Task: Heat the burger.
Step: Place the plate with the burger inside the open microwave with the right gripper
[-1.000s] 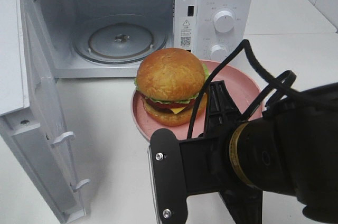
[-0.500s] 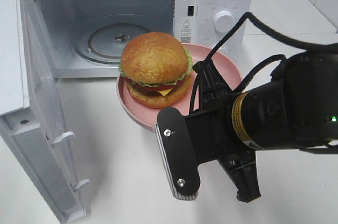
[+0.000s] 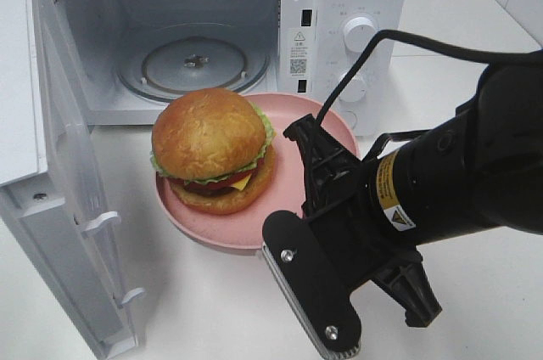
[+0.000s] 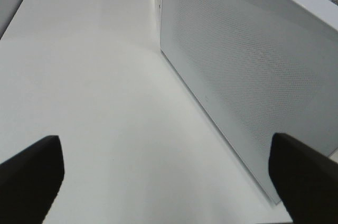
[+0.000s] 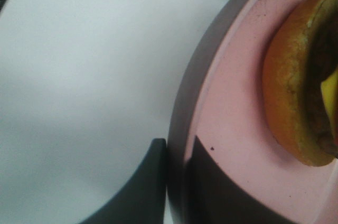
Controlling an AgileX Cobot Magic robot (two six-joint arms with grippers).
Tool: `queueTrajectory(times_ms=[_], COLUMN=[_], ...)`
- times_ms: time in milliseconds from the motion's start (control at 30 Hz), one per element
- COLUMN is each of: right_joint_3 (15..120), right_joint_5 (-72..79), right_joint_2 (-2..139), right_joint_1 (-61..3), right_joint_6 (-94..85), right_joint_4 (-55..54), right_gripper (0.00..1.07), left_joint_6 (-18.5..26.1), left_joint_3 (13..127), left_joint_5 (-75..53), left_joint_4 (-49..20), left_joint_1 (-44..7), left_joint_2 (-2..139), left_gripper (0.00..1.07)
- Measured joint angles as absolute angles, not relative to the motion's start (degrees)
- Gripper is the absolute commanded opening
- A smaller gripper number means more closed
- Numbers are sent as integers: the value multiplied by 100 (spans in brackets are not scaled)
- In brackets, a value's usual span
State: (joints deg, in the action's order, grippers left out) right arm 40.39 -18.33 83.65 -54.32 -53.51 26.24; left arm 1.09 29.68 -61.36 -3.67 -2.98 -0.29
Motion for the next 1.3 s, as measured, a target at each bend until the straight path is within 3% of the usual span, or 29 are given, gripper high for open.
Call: queueTrajectory(times_ms=[533, 933, 1300], right_joint_3=[4039, 4022, 4022], right_joint_5=[-1667, -1318, -1220], right_joint_2=[8365, 8365, 8365], right_joint_1=[-4612, -4566, -4566], right_joint_6=[-7380, -8629, -8657], right_joint_4=[928, -401, -378], right_gripper=[2, 0, 0], left_joint_6=[109, 109, 109], left_joint_3=[2968, 2968, 2968], left_joint_5=[-6136, -6136, -6136], left_joint_4=[-367, -367, -367], left_joint_1=[-298, -298, -298], left_joint_2=[-29, -29, -29], left_gripper=[98, 98, 98])
